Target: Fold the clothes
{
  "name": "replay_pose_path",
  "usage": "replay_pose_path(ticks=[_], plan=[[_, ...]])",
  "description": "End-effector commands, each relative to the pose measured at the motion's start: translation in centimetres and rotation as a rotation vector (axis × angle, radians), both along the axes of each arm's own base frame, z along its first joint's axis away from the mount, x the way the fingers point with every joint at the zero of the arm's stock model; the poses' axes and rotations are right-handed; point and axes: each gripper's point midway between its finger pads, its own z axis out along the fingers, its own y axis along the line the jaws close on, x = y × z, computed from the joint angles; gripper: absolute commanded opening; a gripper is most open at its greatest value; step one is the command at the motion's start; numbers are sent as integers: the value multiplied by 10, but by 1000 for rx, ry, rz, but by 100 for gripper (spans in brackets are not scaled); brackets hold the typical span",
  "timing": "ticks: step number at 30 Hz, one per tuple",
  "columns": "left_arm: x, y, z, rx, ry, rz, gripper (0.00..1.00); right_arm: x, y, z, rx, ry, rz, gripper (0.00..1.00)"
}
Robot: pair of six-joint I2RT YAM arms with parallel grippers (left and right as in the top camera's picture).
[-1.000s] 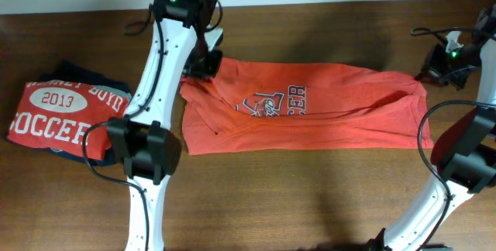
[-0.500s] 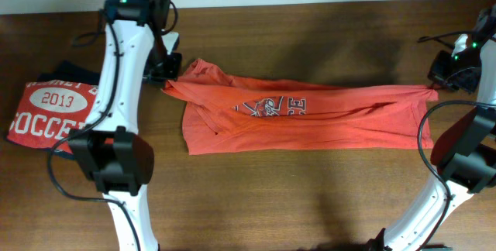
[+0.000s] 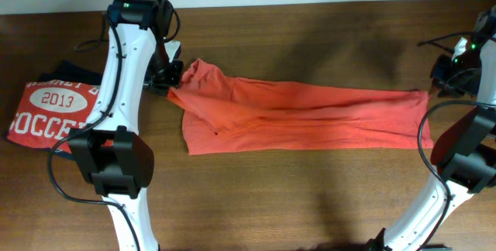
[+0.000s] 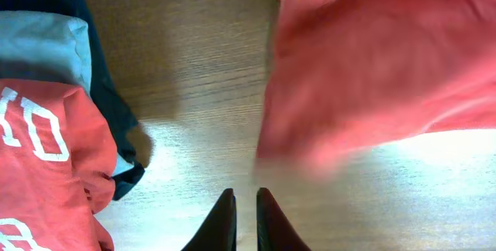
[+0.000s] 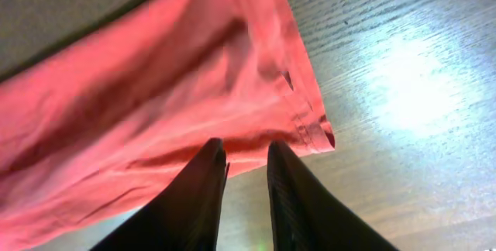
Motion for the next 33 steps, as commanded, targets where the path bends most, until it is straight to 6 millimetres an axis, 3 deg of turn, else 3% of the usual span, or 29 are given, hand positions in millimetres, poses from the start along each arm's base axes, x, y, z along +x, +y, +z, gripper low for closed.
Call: replay_pose_path(ticks=[1,3,5,8,10,12,16,22,30,33], plan=[[-2,5,13,13,-32,2,18,-5,-6,14,-27,-10,-15,23],[-3,5,18,11,-45,2,24,-8,-7,14,-22,-2,-24,23],[-4,5,24,5,-63,2,37,-10,-6,15,-7,0,-29,23],[-8,5,40,0,-106,3,40,-5,3,17,53,-34,-29,40],[-10,5,51,-4,-137,3,47,1,9,18,88,-65,-24,50],[-11,5,61,-8,-168,4,47,7,10,19,98,-95,-21,64],[-11,3,84,-29,-254,3,47,17,4,16,88,-136,0,77],[-7,-4,109,-80,-363,-2,49,14,-13,-14,172,-142,29,84],[-6,-4,110,-78,-374,-26,50,-10,-34,-56,401,-194,55,84],[-4,-4,111,-79,-382,-26,50,-13,-30,-65,497,-261,83,84]])
